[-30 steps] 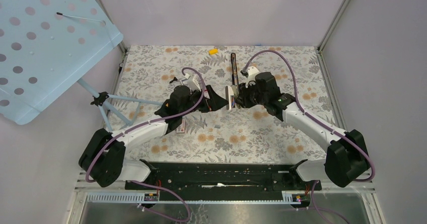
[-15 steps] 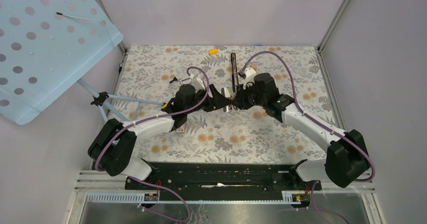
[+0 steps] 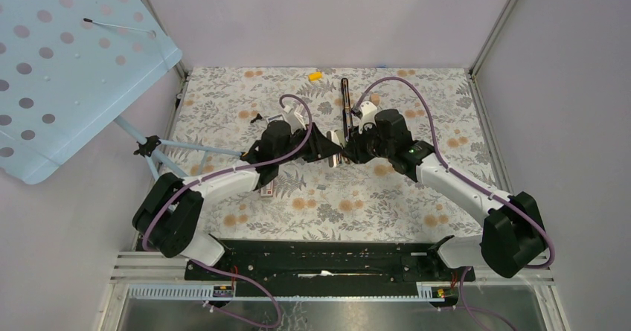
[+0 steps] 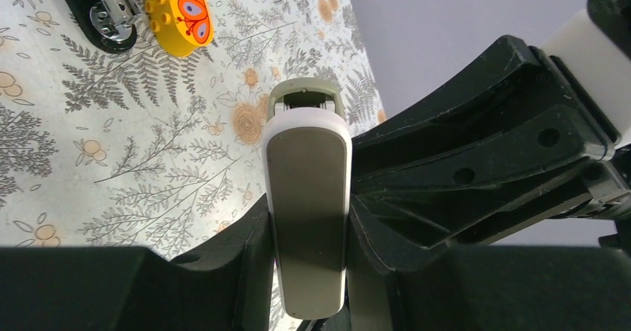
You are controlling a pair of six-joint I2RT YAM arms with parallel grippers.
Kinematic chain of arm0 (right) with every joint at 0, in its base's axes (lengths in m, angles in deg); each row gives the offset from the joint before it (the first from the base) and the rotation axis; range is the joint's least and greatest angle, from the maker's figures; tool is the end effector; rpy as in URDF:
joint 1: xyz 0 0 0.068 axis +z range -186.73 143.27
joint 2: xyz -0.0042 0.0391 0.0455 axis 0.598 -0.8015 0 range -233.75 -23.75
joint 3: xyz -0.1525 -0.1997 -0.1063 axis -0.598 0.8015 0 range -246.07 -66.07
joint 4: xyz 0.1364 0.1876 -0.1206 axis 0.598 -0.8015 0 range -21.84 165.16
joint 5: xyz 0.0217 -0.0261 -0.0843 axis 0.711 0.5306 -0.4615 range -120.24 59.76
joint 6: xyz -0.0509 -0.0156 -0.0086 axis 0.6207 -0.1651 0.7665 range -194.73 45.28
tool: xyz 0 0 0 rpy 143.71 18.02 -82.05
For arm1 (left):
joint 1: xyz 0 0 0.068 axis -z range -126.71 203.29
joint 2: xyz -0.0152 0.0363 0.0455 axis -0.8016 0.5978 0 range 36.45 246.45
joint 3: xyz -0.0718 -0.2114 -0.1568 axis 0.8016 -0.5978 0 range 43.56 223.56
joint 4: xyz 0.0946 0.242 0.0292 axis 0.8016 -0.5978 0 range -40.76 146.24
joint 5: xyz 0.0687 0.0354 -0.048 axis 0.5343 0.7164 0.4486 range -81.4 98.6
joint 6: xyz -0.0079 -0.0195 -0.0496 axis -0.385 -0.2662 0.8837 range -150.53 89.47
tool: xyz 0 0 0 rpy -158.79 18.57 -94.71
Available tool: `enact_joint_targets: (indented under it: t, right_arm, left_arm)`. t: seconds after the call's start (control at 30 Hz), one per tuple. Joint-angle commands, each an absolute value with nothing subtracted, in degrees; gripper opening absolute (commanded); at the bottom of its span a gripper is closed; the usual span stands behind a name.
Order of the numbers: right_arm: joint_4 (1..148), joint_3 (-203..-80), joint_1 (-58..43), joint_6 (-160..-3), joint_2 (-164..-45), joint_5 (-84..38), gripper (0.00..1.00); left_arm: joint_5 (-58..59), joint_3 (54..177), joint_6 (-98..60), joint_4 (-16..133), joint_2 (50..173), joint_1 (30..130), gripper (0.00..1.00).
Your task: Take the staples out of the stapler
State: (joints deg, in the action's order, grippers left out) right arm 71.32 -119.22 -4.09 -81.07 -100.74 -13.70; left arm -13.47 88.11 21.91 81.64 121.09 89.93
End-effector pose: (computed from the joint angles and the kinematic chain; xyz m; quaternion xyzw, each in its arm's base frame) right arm 0.2511 0.1727 0.2763 -0.2651 0.8077 0.2868 0.4417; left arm 0.2528 -0.2047 0.2374 0.0090 0.7858 -0.5286 0.3211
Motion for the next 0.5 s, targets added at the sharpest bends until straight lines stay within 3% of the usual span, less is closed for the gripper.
enact_joint_targets:
  t: [0.0,0.17,0.47]
  right_arm:
    - [74.6,-118.8,-3.7,-80.0,-98.3,-15.0,0.15]
    - [77.9,-117.2,-3.7,-79.8,-99.1,-14.0,0.39]
    - [79.5,-115.9,-3.6,-79.7,-100.6,-13.3,0.52]
  left_arm:
    - [-13.9,91.0,14.3,75.7,120.2,90.3,0.0]
    - [-11.7,89.4,9.1,72.3,116.6,90.3,0.0]
    - [-11.3,86.8,6.5,71.7,112.4,90.3,0.0]
